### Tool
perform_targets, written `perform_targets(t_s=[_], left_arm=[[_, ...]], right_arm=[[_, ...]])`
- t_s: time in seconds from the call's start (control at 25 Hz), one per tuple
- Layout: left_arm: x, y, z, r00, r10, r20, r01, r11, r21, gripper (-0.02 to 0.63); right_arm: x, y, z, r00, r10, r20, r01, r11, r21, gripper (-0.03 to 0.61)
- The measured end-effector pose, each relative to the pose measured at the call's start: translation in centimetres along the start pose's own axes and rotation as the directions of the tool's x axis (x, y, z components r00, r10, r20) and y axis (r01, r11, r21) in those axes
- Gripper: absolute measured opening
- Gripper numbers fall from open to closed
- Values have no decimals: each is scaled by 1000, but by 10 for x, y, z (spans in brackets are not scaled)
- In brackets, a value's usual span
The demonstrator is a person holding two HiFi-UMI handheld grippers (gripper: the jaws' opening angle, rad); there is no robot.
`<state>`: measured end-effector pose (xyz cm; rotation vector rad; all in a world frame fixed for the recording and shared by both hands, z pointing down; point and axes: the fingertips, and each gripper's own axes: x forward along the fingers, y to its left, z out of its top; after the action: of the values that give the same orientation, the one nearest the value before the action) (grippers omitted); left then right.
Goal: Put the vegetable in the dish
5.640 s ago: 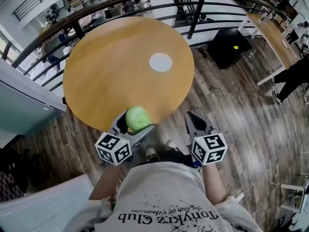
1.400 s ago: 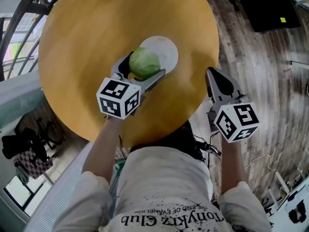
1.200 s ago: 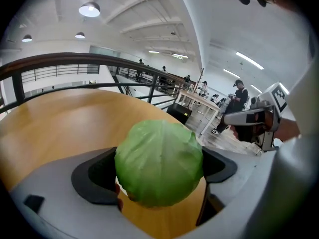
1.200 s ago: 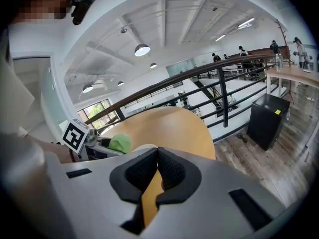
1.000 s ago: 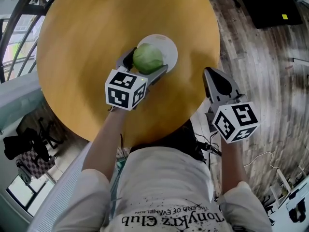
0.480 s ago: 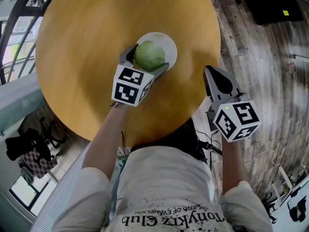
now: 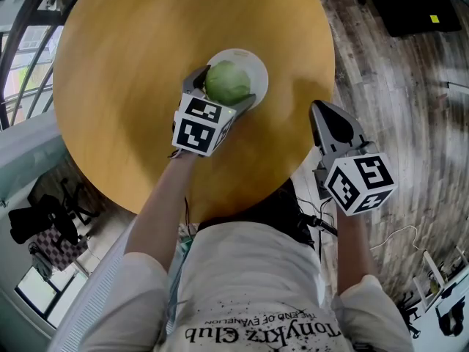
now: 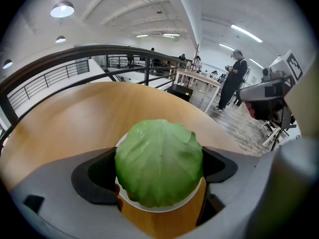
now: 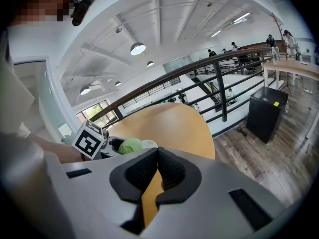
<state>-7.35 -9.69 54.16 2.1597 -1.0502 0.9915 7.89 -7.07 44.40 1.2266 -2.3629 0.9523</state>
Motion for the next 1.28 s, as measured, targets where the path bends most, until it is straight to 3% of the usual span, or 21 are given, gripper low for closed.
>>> perform_targets(t_s=[1.08, 1.28], left_arm=[[20, -3, 2, 997, 20, -70, -16, 998, 58, 494], [22, -3, 2, 997, 15, -74, -13, 999, 33, 494]], right_arm=[[-3, -14, -5, 1000, -17, -2, 17, 999, 30, 25], [-5, -17, -5, 1000, -18, -1, 18, 999, 36, 25]])
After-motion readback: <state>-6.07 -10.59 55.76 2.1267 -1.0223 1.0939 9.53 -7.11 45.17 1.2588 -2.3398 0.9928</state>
